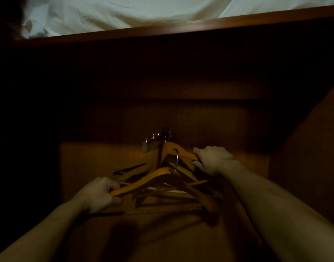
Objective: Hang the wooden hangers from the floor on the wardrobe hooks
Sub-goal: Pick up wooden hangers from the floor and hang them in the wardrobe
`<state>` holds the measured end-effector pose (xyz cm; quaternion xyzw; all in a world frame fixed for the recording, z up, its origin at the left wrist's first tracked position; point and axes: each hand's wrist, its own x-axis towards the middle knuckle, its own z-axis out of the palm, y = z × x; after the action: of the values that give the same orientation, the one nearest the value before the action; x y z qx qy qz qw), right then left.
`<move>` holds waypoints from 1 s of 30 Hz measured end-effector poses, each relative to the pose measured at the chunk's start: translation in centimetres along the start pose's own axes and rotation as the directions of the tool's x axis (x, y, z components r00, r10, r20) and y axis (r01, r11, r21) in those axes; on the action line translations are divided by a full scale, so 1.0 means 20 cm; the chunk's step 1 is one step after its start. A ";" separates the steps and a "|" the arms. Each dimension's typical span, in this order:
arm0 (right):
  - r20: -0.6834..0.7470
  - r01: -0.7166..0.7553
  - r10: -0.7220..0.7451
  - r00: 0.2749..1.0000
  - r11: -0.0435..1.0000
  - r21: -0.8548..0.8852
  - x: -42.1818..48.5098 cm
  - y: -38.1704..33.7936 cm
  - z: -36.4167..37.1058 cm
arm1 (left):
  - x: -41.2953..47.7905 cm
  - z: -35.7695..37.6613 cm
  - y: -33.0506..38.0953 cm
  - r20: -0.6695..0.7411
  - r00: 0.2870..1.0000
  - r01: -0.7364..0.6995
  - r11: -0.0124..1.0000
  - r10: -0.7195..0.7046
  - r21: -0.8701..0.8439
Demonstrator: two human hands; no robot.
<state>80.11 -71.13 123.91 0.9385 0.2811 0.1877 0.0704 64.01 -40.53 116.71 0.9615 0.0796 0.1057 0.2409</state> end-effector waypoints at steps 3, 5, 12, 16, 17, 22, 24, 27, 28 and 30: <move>0.012 -0.009 0.009 1.000 1.000 0.009 0.02 0.00 0.04 | 0.02 0.01 0.00 0.004 1.000 0.004 1.000 -0.004 -0.021; 0.023 -0.022 0.022 0.999 1.000 0.013 0.02 0.01 0.06 | 0.03 0.01 -0.01 0.009 1.000 0.002 1.000 -0.001 -0.027; 0.074 -0.070 0.066 0.995 0.996 0.058 0.02 -0.02 0.10 | 0.06 0.06 0.01 0.033 0.999 -0.022 0.996 0.025 -0.087; 0.087 -0.114 0.106 0.991 0.989 0.096 0.01 -0.04 0.10 | 0.05 0.07 0.02 0.057 0.998 -0.030 0.994 0.035 -0.102; 0.096 -0.129 0.119 0.988 0.986 0.102 0.01 -0.04 0.09 | 0.05 0.07 0.02 0.061 0.997 -0.030 0.995 0.036 -0.096; 0.170 -0.185 0.166 0.971 0.977 0.103 0.03 -0.08 0.09 | 0.03 0.05 0.01 0.055 0.997 -0.049 0.997 0.053 -0.065; 0.175 -0.184 0.162 0.971 0.976 0.116 0.04 -0.09 0.09 | 0.02 0.04 0.01 0.050 0.997 -0.048 0.996 0.051 -0.071; 0.225 -0.205 0.173 0.959 0.970 0.129 0.03 -0.10 0.10 | 0.00 0.04 0.00 0.034 0.999 -0.028 0.995 0.032 -0.099; 0.243 -0.211 0.176 0.954 0.969 0.127 0.02 -0.10 0.09 | 0.00 0.04 0.00 0.031 0.999 -0.026 0.994 0.029 -0.102; 0.257 -0.218 0.177 0.950 0.966 0.140 -0.01 -0.11 0.08 | -0.01 0.04 0.00 0.028 0.999 -0.031 0.995 0.034 -0.096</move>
<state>79.49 -69.36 121.94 0.9804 0.1896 0.0539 0.0063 64.04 -40.91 116.08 0.9514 0.0552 0.0991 0.2862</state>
